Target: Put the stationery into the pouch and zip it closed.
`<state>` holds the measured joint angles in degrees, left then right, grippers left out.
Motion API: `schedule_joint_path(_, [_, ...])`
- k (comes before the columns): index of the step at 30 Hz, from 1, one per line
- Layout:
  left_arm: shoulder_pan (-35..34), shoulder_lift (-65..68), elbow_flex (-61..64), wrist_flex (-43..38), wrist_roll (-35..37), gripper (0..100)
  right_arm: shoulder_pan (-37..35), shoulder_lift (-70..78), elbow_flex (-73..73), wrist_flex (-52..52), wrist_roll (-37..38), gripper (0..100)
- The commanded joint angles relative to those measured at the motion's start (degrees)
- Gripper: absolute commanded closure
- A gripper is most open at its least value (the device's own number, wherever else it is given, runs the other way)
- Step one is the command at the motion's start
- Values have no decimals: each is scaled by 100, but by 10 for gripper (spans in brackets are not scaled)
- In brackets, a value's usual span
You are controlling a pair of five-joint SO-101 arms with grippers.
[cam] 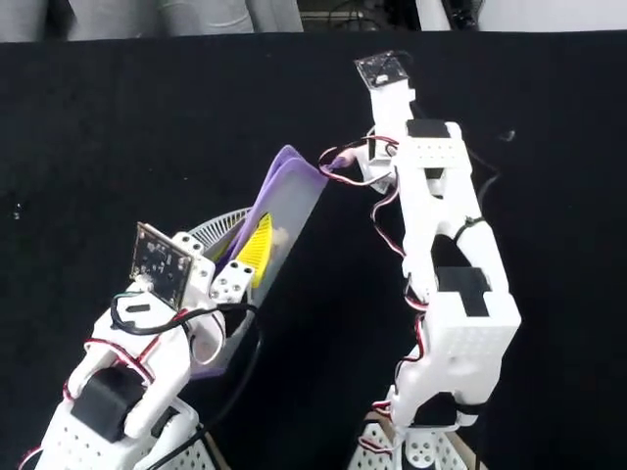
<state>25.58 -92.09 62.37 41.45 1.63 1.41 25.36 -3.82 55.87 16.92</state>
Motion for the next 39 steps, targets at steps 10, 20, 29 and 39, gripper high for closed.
schedule_joint_path(10, [-242,1011,84,-1108,-246,745,396,75,-13,-220,-97,982])
schedule_joint_path(20, [-998,782,-505,-659,-246,747,132,-66,-57,-211,-97,894])
schedule_joint_path(29, [-1868,-88,-444,782,-246,748,-141,-1103,-57,325,-44,603])
schedule_joint_path(39, [-2527,-1187,207,2127,-255,748,-299,-2695,-66,1407,281,550])
